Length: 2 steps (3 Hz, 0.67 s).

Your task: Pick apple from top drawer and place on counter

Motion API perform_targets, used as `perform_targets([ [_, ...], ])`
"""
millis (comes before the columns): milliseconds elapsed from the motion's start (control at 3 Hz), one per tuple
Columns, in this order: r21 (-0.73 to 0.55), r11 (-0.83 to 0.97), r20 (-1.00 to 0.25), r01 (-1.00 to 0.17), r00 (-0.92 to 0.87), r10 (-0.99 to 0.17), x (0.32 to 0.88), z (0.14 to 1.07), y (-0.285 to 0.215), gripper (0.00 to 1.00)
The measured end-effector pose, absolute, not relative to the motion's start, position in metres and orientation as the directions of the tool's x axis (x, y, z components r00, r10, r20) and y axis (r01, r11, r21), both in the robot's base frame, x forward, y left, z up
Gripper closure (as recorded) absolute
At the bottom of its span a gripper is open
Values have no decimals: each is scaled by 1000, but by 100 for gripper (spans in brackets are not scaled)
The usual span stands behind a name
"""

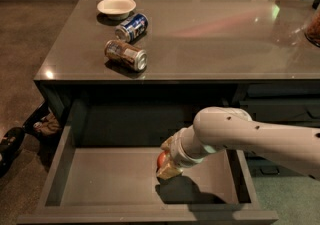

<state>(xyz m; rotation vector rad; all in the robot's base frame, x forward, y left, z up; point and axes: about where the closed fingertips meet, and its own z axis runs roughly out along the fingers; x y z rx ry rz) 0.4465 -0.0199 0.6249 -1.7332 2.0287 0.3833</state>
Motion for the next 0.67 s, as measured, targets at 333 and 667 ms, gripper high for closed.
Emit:
perform_targets([
  [333,-74,175,-498,-982,-116,-859,446,625,-20,95],
  [667,-74,175,-498,-982,-116,-859,446,625,-20,100],
])
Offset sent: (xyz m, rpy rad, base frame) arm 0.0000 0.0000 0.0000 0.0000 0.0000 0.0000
